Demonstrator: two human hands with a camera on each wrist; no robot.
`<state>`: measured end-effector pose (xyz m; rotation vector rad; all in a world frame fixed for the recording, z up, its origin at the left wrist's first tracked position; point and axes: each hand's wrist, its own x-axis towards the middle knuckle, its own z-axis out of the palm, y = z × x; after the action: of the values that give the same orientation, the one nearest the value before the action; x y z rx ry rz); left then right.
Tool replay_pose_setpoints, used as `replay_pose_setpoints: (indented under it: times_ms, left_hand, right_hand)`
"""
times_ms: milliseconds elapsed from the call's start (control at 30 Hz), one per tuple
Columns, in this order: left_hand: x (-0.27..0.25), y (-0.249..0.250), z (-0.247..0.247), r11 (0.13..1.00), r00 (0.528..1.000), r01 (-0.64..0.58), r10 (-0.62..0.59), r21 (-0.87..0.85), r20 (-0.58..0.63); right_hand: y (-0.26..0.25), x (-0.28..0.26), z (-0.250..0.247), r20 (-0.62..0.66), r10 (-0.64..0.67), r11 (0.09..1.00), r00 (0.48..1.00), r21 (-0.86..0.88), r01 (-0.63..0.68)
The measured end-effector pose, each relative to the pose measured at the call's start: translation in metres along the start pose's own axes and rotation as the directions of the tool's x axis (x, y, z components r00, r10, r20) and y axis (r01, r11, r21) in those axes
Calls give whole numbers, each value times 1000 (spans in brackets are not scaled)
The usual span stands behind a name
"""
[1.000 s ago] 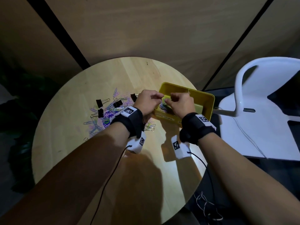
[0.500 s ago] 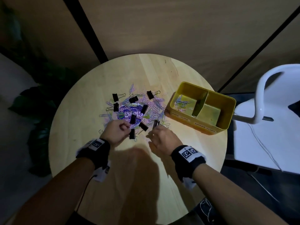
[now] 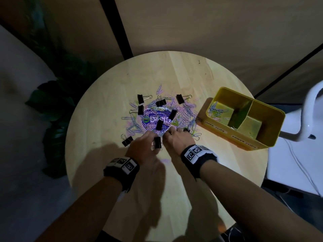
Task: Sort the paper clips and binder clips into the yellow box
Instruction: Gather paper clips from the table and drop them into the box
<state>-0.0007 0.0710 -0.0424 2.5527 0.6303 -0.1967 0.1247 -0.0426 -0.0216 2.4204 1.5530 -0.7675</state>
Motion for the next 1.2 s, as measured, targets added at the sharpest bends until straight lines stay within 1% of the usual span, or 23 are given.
replay_pose_setpoints:
  times_ms: [67, 100, 167, 233, 333, 433, 500, 533, 567, 600, 633, 667, 700, 767, 800, 900, 967, 1000, 1033, 1100, 1167, 1200]
  left_hand:
    - [4, -8, -15, 1000, 998, -25, 26, 16, -48]
    - [9, -14, -21, 1000, 999, 1, 0, 9, -49]
    - [21, -26, -33, 994, 994, 110, -110, -1, 5]
    - [35, -38, -39, 987, 988, 155, -156, 38, 18]
    - [50, -47, -38, 984, 985, 173, -173, 41, -3]
    - [55, -48, -36, 984, 984, 176, -176, 40, 11]
    - [54, -45, -37, 985, 987, 162, -161, 57, -23]
    - [51, -40, -36, 987, 988, 147, -143, 66, -61]
    - [47, -35, -33, 990, 987, 120, -111, 74, -115]
    - [43, -30, -28, 994, 982, 68, -51, 89, -184]
    - [38, -25, -22, 994, 972, 3, 22, 109, -234]
    - [32, -21, -14, 991, 964, -56, 85, 120, -250]
    - [27, -19, -6, 986, 961, -108, 136, 127, -242]
    - [22, -19, 8, 974, 967, -177, 200, 144, -160]
    - [20, -20, 13, 969, 973, -183, 203, 163, -112]
    - [15, -18, 22, 964, 990, -140, 142, 224, 8]
    - [7, -13, 24, 962, 986, -153, 134, 226, 95]
    - [3, -12, 23, 960, 981, -175, 150, 220, 123]
    - [-1, -13, 20, 959, 978, -191, 169, 208, 118]
    - [-10, -19, 14, 973, 983, -181, 177, 145, 44]
    - [-22, -31, 13, 996, 994, -82, 85, 39, -75]
    - [-28, -38, 14, 999, 994, -29, 31, 16, -106]
  right_hand:
    - [1, -1, -2, 16, -23, 999, 1000, -27, 24]
    - [2, -1, -3, 3, -42, 999, 999, -19, 42]
    - [4, -2, -6, -24, -82, 997, 996, 4, 82]
    - [8, -1, -6, -31, -116, 993, 993, 16, 116]
    - [16, -1, 0, -12, -148, 989, 989, 7, 148]
    - [23, 0, 14, -62, -160, 985, 985, 48, 163]
    - [24, -2, 18, -98, -180, 979, 979, 80, 188]
    - [23, -3, 19, -113, -195, 974, 974, 95, 206]
    - [22, -4, 20, -126, -206, 970, 970, 108, 220]
    - [20, -6, 21, -130, -209, 967, 969, 120, 225]
    - [18, -7, 21, -130, -203, 967, 971, 130, 220]
    - [16, -8, 20, -126, -187, 969, 974, 143, 204]
    - [15, -9, 18, -126, -161, 970, 979, 164, 181]
    - [13, -9, 12, -146, -104, 965, 984, 225, 136]
    - [13, -7, 8, -174, -76, 961, 982, 249, 118]
    - [19, 3, -5, -224, 12, 964, 975, 262, 49]
    - [23, 12, -10, -220, 69, 966, 973, 258, -10]
    - [24, 17, -11, -207, 95, 965, 974, 258, -39]
    - [24, 20, -10, -189, 114, 964, 975, 259, -62]
    - [23, 25, -5, -165, 131, 960, 978, 266, -84]
    - [21, 25, 3, -207, 125, 962, 970, 265, -67]
    - [18, 20, 7, -250, 113, 965, 962, 257, -46]
